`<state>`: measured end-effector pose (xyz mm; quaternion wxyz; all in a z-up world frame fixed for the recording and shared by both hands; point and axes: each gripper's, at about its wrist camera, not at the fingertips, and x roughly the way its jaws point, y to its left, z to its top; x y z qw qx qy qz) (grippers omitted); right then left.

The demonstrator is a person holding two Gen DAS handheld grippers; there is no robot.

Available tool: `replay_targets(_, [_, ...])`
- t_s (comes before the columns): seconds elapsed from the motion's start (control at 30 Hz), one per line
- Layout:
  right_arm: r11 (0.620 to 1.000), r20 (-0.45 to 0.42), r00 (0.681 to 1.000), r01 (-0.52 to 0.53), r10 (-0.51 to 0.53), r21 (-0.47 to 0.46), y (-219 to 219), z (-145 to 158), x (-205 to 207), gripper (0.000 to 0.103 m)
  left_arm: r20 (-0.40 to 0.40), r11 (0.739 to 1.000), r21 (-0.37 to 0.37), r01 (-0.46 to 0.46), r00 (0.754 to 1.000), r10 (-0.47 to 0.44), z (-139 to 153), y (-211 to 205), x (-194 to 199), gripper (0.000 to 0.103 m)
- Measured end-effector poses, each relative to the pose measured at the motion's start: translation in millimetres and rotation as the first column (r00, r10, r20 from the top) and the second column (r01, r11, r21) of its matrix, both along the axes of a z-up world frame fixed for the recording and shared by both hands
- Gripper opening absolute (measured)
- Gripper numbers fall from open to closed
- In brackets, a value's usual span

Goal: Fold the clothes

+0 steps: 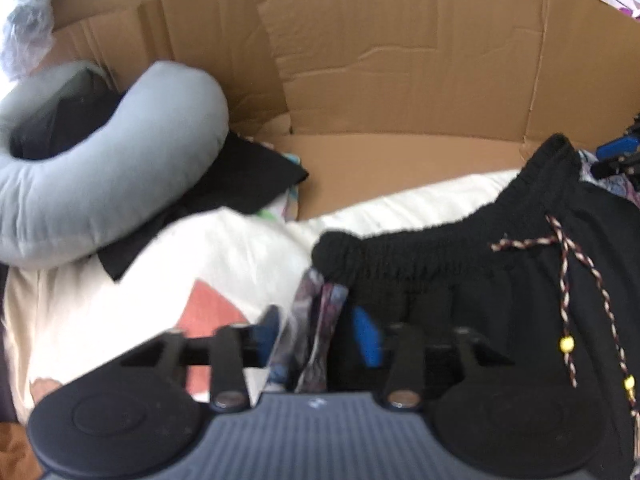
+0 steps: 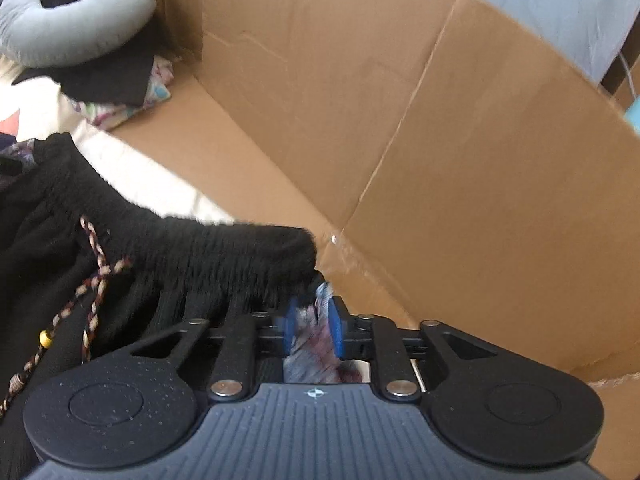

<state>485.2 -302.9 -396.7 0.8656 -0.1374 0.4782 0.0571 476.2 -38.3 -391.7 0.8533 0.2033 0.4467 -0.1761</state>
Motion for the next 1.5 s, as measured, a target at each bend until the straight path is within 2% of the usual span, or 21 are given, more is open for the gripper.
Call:
replay_targets(0.17, [1.000, 0.018, 1.000, -0.001, 0.001, 0.010, -5.0, 4.8, -14.0, 0.037, 0.020, 1.000, -0.024, -0.011, 1.000, 0.012, 11.4, 7.9, -8.5, 0.052])
replay_targets(0.27, [0.999, 0.025, 1.000, 0.006, -0.008, 0.050, -11.7, 16.8, -22.8, 0.038, 0.035, 0.998, -0.054, -0.022, 0.999, 0.024, 23.4, 7.8, -17.7, 0.055])
replay_targets(0.37, [0.996, 0.031, 0.999, 0.014, -0.017, 0.089, -18.4, 28.7, -31.7, 0.038, 0.016, 0.993, -0.112, -0.035, 0.999, 0.038, 32.3, 8.2, -28.4, 0.059])
replay_targets(0.43, [0.993, 0.035, 0.999, 0.019, -0.023, 0.115, -22.8, 36.6, -37.6, 0.038, 0.015, 0.993, -0.113, -0.026, 0.999, 0.028, 36.3, 7.4, -39.2, 0.059])
replay_targets(0.67, [0.982, 0.035, 0.998, 0.041, -0.048, 0.184, -35.6, 67.7, -71.5, 0.038, 0.015, 0.989, -0.137, -0.052, 0.998, 0.054, 56.3, 5.5, -87.8, 0.060])
replay_targets(0.8, [0.965, 0.054, 0.997, 0.038, -0.054, 0.260, -43.3, 81.6, -97.8, 0.038, 0.015, 0.983, -0.181, -0.028, 0.999, 0.031, 64.6, -3.8, -125.6, 0.061])
replay_targets(0.93, [0.943, 0.058, 0.996, 0.039, -0.062, 0.329, -48.4, 82.8, -126.9, 0.038, 0.003, 0.973, -0.231, 0.006, 1.000, -0.006, 63.8, -19.6, -158.5, 0.061])
replay_targets(1.07, [0.921, 0.076, 0.996, 0.021, -0.054, 0.388, -47.8, 84.0, -158.2, 0.038, -0.003, 0.964, -0.266, 0.026, 1.000, -0.028, 59.6, -36.4, -185.4, 0.059])
replay_targets(1.2, [0.929, 0.085, 0.995, 0.020, -0.055, 0.370, -44.0, 88.1, -185.2, 0.038, -0.013, 0.950, -0.310, 0.019, 1.000, -0.024, 54.2, -49.7, -208.0, 0.054])
replay_targets(1.37, [0.928, 0.114, 0.991, 0.028, -0.075, 0.372, -43.1, 95.4, -226.2, 0.038, -0.041, 0.933, -0.359, -0.013, 0.999, -0.002, 39.7, -62.3, -224.9, 0.053])
replay_targets(1.43, [0.933, 0.125, 0.989, 0.026, -0.076, 0.359, -42.6, 93.2, -242.7, 0.038, -0.053, 0.929, -0.368, -0.028, 0.999, 0.010, 30.3, -66.8, -230.0, 0.050])
replay_targets(1.5, [0.928, 0.112, 0.990, 0.041, -0.088, 0.369, -44.9, 86.2, -259.0, 0.038, -0.084, 0.922, -0.386, -0.039, 0.996, 0.007, 20.0, -70.2, -233.6, 0.036])
